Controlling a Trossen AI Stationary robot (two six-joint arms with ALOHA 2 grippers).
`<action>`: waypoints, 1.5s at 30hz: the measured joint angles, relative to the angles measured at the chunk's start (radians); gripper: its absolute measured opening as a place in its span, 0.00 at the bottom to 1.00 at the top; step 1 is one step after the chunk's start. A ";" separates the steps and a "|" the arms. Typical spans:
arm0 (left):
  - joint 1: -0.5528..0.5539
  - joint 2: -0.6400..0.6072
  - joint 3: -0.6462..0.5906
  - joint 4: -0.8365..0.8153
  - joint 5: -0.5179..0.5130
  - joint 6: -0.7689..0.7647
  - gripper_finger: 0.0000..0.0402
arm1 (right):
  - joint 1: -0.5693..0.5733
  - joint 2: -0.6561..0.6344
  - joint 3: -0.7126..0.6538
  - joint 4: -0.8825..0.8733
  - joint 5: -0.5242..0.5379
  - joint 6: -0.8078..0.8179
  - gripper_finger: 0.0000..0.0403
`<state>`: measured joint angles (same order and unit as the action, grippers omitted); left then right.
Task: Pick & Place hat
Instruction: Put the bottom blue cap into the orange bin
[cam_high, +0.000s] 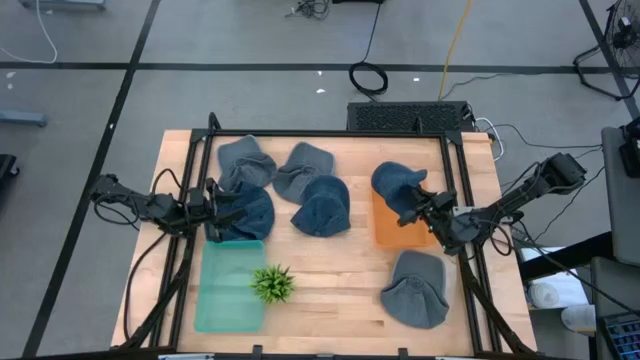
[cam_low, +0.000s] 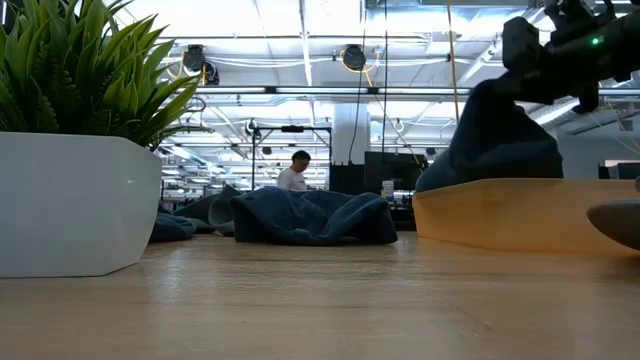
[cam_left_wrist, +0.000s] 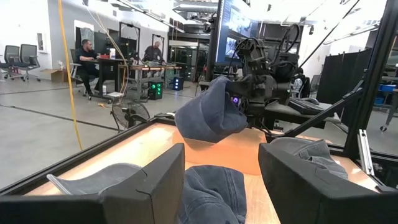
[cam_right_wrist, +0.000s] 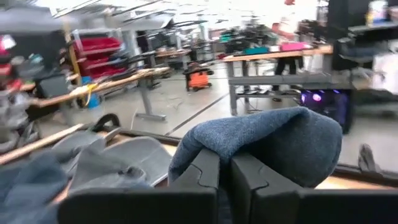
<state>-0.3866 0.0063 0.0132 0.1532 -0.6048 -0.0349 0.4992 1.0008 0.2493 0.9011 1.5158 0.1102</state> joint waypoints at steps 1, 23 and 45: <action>0.000 0.000 0.000 0.000 0.000 0.000 0.53 | 0.000 0.000 0.000 0.005 0.000 -0.012 0.02; 0.000 0.000 0.000 0.000 0.000 0.000 0.53 | 0.032 -0.111 0.041 0.194 0.055 -0.607 0.63; 0.000 0.000 0.000 0.000 0.000 0.000 0.53 | -0.307 -0.169 0.047 0.040 0.055 -0.786 0.05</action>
<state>-0.3868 0.0063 0.0132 0.1535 -0.6045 -0.0349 0.1920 0.8322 0.2966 0.9413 1.5707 -0.6755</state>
